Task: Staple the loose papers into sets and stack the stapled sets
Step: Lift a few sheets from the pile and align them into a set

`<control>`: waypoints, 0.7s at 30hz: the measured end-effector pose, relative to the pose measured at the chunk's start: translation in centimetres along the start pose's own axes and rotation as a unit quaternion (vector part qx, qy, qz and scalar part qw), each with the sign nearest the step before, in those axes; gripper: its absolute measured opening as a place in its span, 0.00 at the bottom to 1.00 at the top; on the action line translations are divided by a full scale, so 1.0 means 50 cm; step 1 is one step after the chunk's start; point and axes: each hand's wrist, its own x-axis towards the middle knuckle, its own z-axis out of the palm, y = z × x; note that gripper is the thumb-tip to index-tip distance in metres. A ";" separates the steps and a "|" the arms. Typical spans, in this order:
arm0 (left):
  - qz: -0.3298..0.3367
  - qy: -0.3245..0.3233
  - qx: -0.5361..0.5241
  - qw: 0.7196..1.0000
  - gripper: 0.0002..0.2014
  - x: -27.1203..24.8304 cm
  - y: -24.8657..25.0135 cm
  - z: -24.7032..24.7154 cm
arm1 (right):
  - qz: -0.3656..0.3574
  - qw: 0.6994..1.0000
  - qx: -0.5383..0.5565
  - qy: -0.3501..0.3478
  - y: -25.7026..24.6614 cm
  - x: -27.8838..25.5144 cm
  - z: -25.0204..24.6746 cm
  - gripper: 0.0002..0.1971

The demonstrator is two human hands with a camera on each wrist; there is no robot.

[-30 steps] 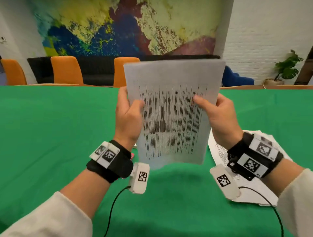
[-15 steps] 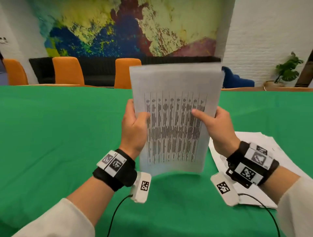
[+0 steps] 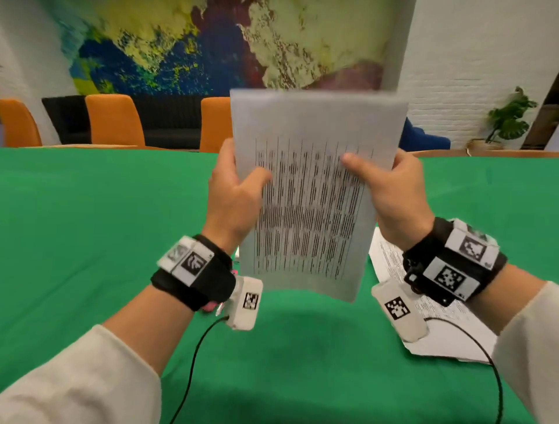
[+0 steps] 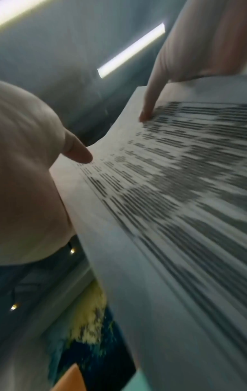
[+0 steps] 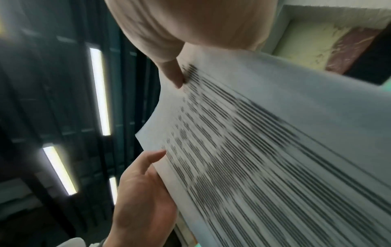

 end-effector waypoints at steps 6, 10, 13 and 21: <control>-0.056 0.017 -0.050 0.997 0.17 -0.016 -0.033 0.003 | 0.034 0.998 -0.041 -0.041 0.018 -0.013 0.017 0.07; -0.024 0.043 -0.061 0.997 0.16 0.044 0.011 0.002 | -0.034 0.999 -0.025 -0.030 -0.035 0.025 0.032 0.08; -0.028 0.035 -0.061 0.997 0.16 0.030 0.000 -0.006 | -0.006 1.000 -0.007 -0.023 -0.019 0.023 0.021 0.08; -0.099 0.004 -0.058 0.993 0.14 -0.025 -0.035 -0.005 | 0.064 0.997 -0.022 -0.032 0.029 -0.014 0.010 0.07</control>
